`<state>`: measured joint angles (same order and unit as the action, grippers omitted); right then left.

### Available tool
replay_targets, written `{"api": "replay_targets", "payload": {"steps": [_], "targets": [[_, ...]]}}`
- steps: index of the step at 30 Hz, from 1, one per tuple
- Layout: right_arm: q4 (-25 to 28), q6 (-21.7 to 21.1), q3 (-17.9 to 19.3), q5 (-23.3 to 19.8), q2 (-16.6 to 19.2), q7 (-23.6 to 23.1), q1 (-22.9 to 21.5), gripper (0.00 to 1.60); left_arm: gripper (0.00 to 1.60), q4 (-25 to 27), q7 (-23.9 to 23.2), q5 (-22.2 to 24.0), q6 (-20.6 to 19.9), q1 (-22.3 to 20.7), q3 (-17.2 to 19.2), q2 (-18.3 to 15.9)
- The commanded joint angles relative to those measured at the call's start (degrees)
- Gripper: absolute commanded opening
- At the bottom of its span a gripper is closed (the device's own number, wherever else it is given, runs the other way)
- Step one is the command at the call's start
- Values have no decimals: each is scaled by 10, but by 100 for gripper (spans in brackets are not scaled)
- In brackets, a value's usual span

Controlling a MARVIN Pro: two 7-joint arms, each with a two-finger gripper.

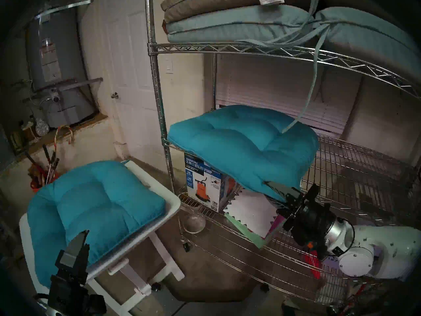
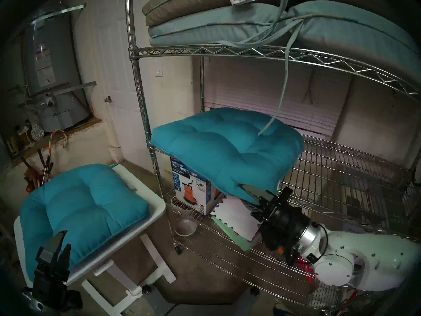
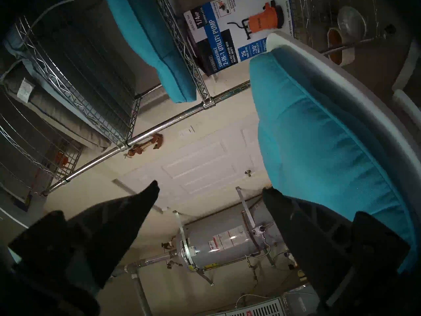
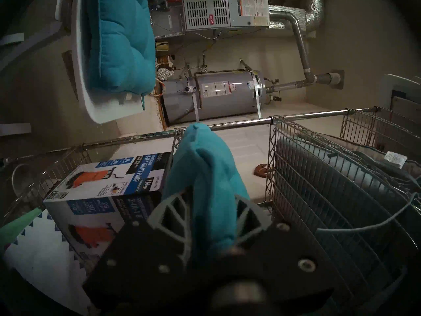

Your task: Take cushion off the shelf

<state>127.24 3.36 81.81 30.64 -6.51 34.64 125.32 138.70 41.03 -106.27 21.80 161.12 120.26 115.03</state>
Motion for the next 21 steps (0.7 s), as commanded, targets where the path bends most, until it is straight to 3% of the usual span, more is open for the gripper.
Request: {"api": "replay_targets", "payload": {"steps": [1,21], "targets": [[-7,-2,32,0,4,30,48,0,160,13,4,10,0,2,5,0],[11,-20,66,21,1,136,140,0,160,13,1,1,1,-4,-7,0]]}}
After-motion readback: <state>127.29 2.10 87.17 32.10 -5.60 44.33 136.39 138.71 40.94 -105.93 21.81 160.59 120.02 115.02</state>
